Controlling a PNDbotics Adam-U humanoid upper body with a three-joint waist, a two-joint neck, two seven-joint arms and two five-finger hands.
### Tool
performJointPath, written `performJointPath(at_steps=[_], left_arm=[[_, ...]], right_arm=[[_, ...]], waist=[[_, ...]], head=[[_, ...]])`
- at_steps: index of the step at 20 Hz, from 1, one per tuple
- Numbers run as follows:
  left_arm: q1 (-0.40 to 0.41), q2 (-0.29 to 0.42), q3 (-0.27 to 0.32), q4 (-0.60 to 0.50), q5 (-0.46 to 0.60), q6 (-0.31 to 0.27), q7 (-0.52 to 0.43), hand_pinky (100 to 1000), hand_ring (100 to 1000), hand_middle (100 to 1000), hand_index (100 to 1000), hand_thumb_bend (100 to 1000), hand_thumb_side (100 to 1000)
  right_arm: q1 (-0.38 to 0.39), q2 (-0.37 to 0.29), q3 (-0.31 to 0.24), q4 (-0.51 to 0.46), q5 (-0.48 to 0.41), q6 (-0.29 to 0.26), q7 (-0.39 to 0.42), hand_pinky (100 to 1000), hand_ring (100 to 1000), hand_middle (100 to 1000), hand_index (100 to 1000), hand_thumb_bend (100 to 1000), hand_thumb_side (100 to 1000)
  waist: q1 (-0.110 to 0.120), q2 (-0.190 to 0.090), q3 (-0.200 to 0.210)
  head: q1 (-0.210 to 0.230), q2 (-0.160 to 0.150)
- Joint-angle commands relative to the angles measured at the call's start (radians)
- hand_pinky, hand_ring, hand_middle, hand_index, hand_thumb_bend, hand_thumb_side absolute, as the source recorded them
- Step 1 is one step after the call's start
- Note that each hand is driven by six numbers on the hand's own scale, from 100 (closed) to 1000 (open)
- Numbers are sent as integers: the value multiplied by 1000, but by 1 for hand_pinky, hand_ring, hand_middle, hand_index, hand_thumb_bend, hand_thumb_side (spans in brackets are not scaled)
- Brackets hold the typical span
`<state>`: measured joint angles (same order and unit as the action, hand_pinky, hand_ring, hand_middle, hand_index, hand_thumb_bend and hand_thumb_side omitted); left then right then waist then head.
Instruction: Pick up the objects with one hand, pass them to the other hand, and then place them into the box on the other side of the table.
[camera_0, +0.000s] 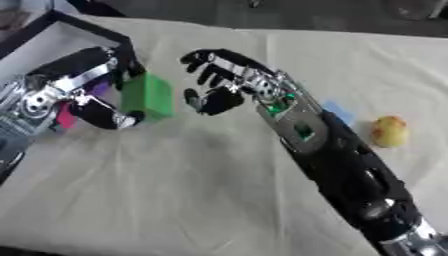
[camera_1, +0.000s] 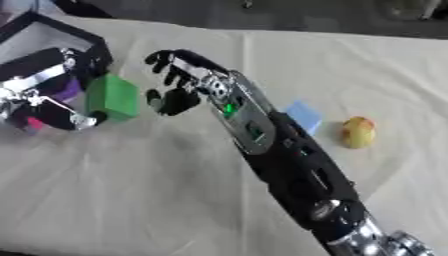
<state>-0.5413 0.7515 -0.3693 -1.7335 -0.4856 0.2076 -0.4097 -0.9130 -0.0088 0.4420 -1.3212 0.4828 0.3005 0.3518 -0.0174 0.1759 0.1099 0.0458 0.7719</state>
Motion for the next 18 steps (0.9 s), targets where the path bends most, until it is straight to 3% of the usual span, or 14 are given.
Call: performJointPath(at_steps=[1, 7, 13, 14, 15, 16, 18], left_arm=[[-1, 43, 29, -11, -4, 3, 16, 804, 526, 280, 312, 321, 100], [43, 87, 100, -34, 16, 32, 74, 806, 521, 280, 312, 304, 100], [81, 137, 193, -69, 78, 75, 167, 809, 514, 280, 308, 265, 100], [85, 143, 204, -73, 89, 81, 182, 810, 514, 280, 307, 258, 100], [89, 149, 218, -75, 99, 89, 197, 811, 513, 280, 307, 246, 100], [92, 156, 234, -76, 109, 97, 212, 811, 512, 279, 306, 237, 100], [99, 171, 265, -71, 128, 115, 243, 811, 511, 279, 306, 228, 100]], right_arm=[[-25, -19, -15, -16, -12, 3, -8, 742, 761, 821, 913, 100, 153], [-28, -50, -37, -27, -17, 24, -36, 737, 754, 806, 906, 100, 116], [-24, -67, -60, -31, -39, 73, -101, 729, 738, 781, 874, 100, 207], [-23, -67, -66, -32, -51, 85, -116, 729, 741, 778, 872, 100, 275], [-22, -68, -73, -33, -65, 97, -131, 731, 747, 780, 864, 100, 431], [-22, -70, -78, -34, -79, 110, -147, 733, 754, 792, 852, 100, 529], [-22, -72, -84, -36, -111, 134, -179, 732, 760, 810, 829, 100, 659]], waist=[[4, -28, -1], [5, -27, 0], [8, -27, 6], [8, -27, 6], [8, -27, 7], [8, -27, 8], [9, -26, 10]], head=[[4, -2], [5, -2], [5, -2], [6, -2], [7, -2], [9, -2], [17, -2]])
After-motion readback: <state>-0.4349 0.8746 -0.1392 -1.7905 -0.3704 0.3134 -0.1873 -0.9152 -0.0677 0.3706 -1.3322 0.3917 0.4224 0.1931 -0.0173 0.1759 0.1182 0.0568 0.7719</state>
